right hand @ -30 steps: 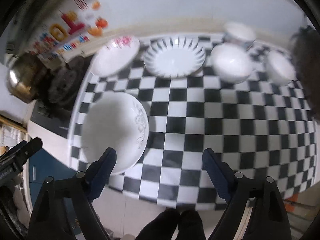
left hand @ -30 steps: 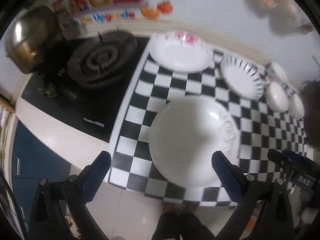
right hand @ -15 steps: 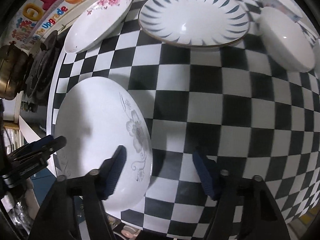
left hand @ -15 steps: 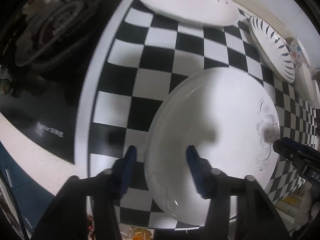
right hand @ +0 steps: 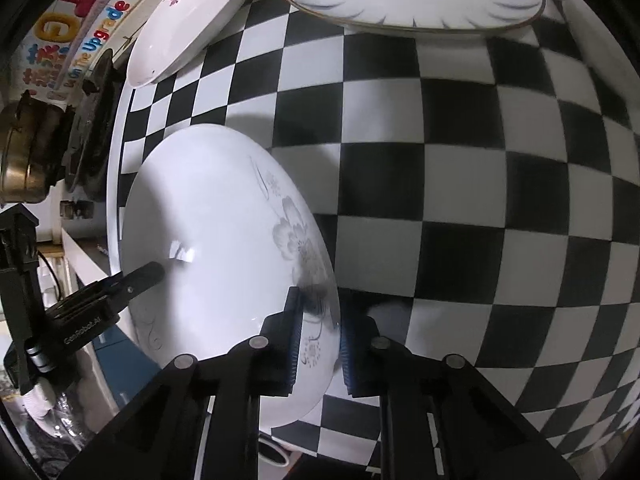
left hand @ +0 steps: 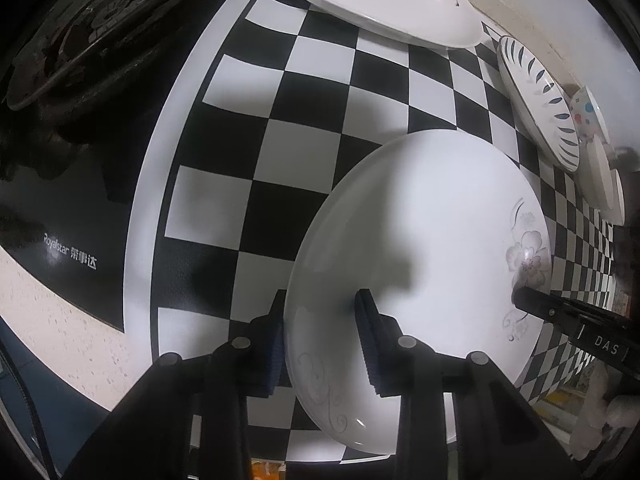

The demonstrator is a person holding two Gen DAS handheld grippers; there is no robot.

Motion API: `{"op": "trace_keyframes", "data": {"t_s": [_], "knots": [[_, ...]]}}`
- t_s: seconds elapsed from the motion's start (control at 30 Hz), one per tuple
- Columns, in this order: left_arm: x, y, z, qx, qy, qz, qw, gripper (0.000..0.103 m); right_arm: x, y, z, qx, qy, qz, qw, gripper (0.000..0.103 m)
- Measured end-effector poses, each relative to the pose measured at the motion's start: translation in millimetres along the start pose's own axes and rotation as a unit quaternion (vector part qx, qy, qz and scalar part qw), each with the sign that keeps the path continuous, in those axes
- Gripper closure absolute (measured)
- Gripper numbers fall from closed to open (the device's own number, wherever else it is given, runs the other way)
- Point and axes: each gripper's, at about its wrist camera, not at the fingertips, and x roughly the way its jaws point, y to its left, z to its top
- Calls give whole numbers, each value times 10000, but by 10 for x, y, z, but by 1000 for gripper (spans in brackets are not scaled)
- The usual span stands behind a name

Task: Organize plates and bowls
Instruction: 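Lower both grippers onto the grey-flower plate rim and close them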

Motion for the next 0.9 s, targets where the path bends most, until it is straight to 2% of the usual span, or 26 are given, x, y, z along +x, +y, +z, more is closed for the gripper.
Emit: {"op": "trace_keyframes", "data": {"t_s": [0.2, 0.37, 0.6, 0.9], "knots": [[-35, -70, -36, 82, -88, 4, 9999, 74, 45, 43, -7, 95, -87, 27, 9999, 84], [-210, -204, -78, 230, -173, -52, 9996, 74, -18, -15, -45, 147, -167, 13, 9998, 84], [-258, -618, -147, 687, -214, -40, 9974, 74, -301, -346, -163, 390, -439, 18, 9983, 84], [-21, -1336, -119, 932, -221, -34, 9954, 74, -622, -951, -254, 632, -638, 47, 9960, 85]]}}
